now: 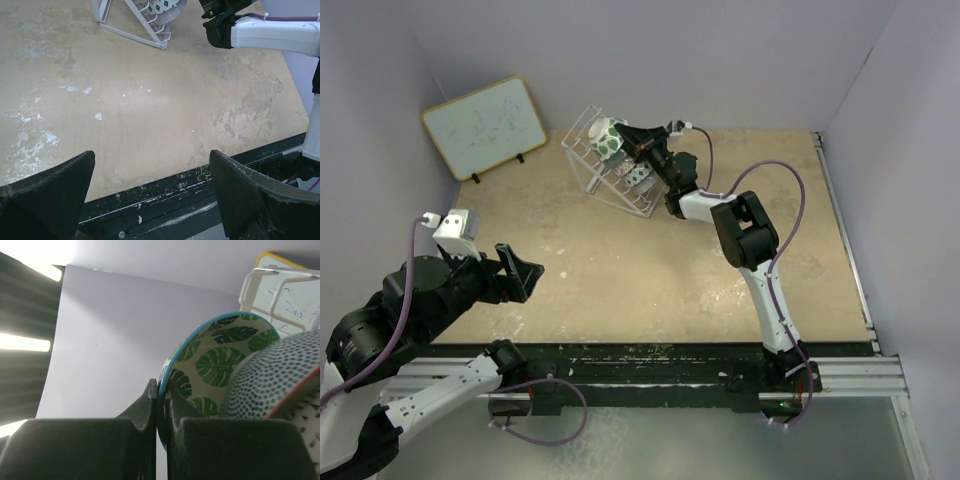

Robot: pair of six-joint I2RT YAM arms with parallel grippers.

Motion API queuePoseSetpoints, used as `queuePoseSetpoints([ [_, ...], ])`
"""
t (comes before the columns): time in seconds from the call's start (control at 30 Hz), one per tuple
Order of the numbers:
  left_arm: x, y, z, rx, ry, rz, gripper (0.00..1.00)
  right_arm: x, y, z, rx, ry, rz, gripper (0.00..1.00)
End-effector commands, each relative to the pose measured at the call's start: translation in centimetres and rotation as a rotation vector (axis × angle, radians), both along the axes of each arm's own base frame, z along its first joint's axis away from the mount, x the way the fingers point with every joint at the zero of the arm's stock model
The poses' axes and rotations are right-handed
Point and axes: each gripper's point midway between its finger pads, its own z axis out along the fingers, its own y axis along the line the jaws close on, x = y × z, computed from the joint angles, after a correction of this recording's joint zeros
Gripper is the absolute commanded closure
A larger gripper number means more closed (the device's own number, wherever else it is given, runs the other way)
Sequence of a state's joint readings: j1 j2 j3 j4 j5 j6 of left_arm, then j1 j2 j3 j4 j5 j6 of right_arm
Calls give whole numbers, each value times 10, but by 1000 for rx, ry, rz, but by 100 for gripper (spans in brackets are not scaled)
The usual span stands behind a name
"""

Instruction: Load the bowls into the dish rack

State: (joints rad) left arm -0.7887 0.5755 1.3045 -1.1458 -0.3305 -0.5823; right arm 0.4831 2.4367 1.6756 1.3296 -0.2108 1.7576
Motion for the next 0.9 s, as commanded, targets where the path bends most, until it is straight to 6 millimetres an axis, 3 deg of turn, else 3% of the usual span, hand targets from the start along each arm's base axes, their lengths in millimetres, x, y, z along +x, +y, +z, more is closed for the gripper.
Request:
queuePoseSetpoints([
  [0.0,0,5,10,-14,-35,12,1,-12,-12,54,45,-102,-52,100],
  [0.33,-2,8,11,-16,-37,16,1,-5,-17,49,-21,-40,-112,94],
  [0.47,-2,9,11,-16,-37,20,1,-3,-15,48,-105,-14,-137,87],
  [0.63,-3,9,12,-21,-40,19,1,4,-11,28,-222,73,-144,78],
  [0.7,-4,10,12,-23,-42,19,1,3,-5,22,-240,82,-109,72],
  [0.87,-5,11,11,-21,-39,20,1,8,0,-1,-231,125,-85,68],
])
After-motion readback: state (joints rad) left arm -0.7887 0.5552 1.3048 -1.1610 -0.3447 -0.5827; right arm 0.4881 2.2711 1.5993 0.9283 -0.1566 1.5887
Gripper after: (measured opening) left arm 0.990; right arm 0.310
